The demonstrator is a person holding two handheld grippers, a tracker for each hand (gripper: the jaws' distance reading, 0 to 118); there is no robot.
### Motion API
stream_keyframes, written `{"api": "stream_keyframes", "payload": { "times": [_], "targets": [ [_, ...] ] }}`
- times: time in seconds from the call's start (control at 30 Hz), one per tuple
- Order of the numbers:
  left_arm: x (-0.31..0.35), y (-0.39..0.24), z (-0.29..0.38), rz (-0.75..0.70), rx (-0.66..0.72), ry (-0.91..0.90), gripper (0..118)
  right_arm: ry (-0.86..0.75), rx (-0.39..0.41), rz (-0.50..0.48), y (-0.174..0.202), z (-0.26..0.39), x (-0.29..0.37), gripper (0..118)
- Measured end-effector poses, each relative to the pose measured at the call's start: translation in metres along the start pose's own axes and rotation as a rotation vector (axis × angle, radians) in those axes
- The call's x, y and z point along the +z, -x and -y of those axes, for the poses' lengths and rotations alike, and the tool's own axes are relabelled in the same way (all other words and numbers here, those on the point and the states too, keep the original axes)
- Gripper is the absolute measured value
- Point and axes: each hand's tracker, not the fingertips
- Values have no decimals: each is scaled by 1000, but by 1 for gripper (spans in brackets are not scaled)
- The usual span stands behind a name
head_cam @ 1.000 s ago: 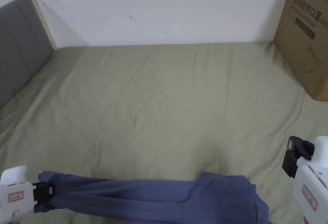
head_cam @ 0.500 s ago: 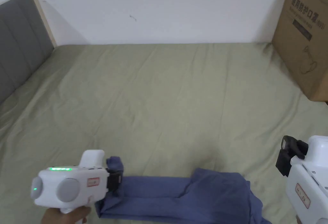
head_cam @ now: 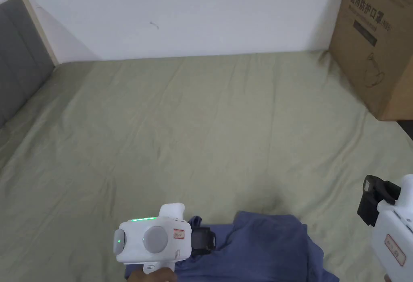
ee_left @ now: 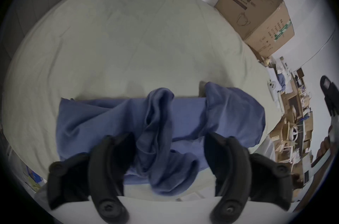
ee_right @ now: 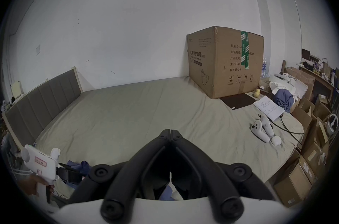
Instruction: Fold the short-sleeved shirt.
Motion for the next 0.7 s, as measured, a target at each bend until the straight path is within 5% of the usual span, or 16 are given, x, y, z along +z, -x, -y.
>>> {"api": "stream_keyframes", "payload": {
  "times": [0.2, 0.4, 0.47, 0.57, 0.7],
  "targets": [
    [39, 2, -8, 31, -22, -127, 88, 2, -34, 3, -6, 0, -1, 0],
    [75, 31, -12, -105, -44, -310, 85, -6, -28, -8, -1, -3, 0, 0],
    [77, 41, -10, -140, -55, -338, 65, -8, -25, -14, 2, -4, 0, 0],
    [65, 53, -6, -164, -44, -328, 0, -10, -23, -23, 4, -5, 1, 0],
    [40, 56, 4, -142, -13, -272, 0, -6, -19, -30, 5, -5, 0, 0]
  ]
}}
